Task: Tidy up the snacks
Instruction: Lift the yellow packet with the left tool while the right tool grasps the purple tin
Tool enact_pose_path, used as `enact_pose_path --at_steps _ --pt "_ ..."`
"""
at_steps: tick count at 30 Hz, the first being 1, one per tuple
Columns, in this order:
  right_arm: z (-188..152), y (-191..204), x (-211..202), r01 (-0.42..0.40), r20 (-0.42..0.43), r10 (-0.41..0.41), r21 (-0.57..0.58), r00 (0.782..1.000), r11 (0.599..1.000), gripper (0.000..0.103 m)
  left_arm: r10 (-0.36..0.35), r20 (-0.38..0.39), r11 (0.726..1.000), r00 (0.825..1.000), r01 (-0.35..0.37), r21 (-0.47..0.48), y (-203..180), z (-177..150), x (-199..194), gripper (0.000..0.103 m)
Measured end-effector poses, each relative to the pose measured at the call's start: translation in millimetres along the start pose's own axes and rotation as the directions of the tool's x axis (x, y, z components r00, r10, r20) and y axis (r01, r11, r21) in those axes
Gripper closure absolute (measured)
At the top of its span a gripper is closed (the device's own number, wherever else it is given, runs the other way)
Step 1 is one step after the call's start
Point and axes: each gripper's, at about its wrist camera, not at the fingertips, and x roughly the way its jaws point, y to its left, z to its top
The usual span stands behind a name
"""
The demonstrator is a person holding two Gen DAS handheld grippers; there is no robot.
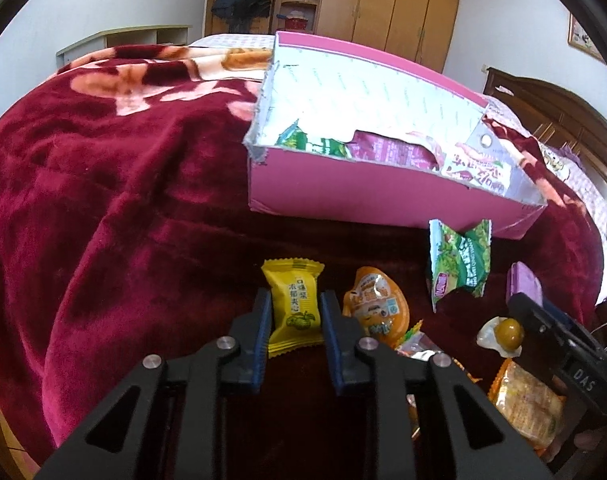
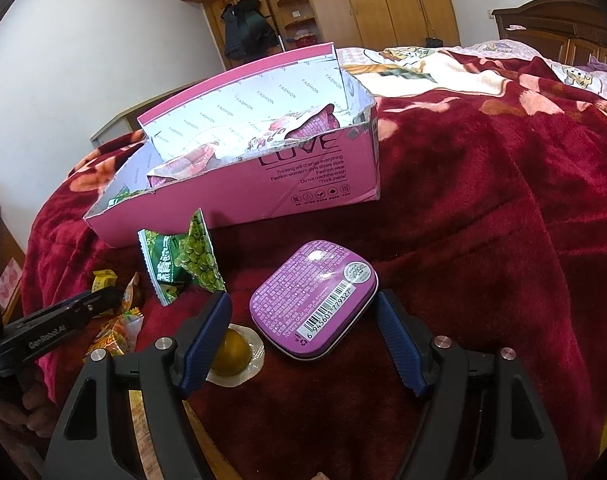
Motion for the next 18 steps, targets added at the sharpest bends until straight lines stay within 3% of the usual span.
enact_pose_path --at_steps 16,18 --pt "1.3 9.1 6.9 0.048 -0.022 -0.049 -0.032 0.999 0.998 0.026 -0.043 0.058 0.999 0.997 0.043 -0.011 6.6 -4.0 -24.4 0.078" --pt "1.9 10.2 7.5 0.074 -0.024 -0.075 -0.037 0.997 0.997 0.031 -0.047 0.06 0.999 0.997 0.048 -0.014 7.7 -3.4 -26.4 0.078"
